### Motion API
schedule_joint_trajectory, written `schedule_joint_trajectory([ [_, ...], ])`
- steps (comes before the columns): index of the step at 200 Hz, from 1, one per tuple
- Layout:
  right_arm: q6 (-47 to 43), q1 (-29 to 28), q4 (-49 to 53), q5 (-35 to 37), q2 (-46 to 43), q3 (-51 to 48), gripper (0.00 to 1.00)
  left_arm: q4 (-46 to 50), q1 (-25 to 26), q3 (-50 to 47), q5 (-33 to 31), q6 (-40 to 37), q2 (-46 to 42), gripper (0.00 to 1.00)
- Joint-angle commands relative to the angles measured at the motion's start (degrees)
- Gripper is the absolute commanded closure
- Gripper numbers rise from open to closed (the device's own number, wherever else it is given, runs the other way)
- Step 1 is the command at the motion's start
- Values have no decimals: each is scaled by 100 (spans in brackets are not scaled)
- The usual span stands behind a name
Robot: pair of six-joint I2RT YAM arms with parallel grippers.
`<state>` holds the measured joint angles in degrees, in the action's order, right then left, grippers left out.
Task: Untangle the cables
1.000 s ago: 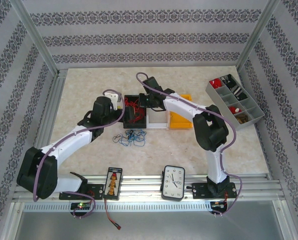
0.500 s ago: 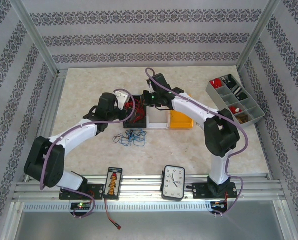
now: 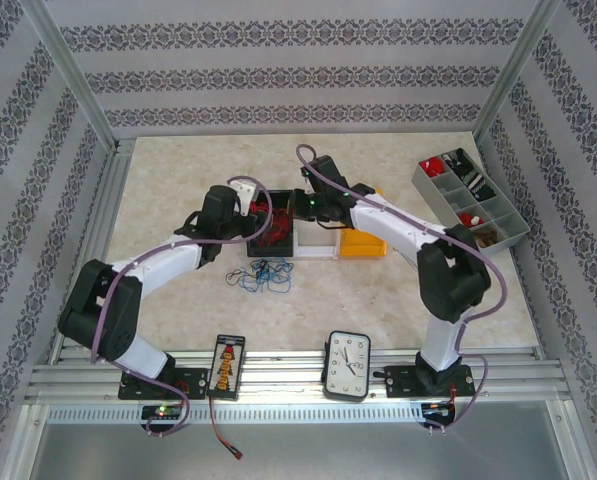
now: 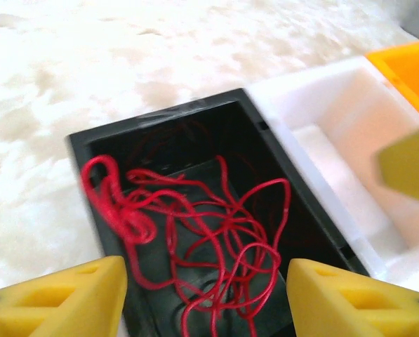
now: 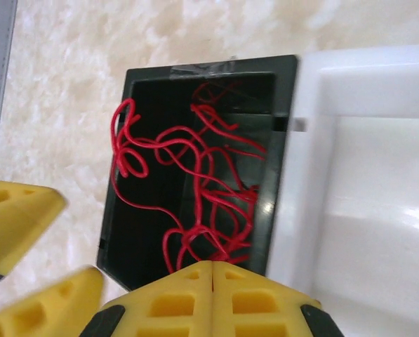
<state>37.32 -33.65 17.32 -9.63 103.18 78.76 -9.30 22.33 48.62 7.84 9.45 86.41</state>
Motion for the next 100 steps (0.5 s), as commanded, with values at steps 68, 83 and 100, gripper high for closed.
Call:
schedule_joint_trajectory([
  [68, -1621, -1187, 30, 844, -1097, -1711, 64, 1682, 231, -1274, -452, 1058, -1967, 28],
  [83, -1592, -1223, 35, 803, -1051, -1844, 61, 1948, 404, -1366, -390, 952, -2082, 25],
  [100, -1613, -1223, 30, 828, -926, -1836, 61, 2031, 691, -1284, -372, 874, -1895, 24],
])
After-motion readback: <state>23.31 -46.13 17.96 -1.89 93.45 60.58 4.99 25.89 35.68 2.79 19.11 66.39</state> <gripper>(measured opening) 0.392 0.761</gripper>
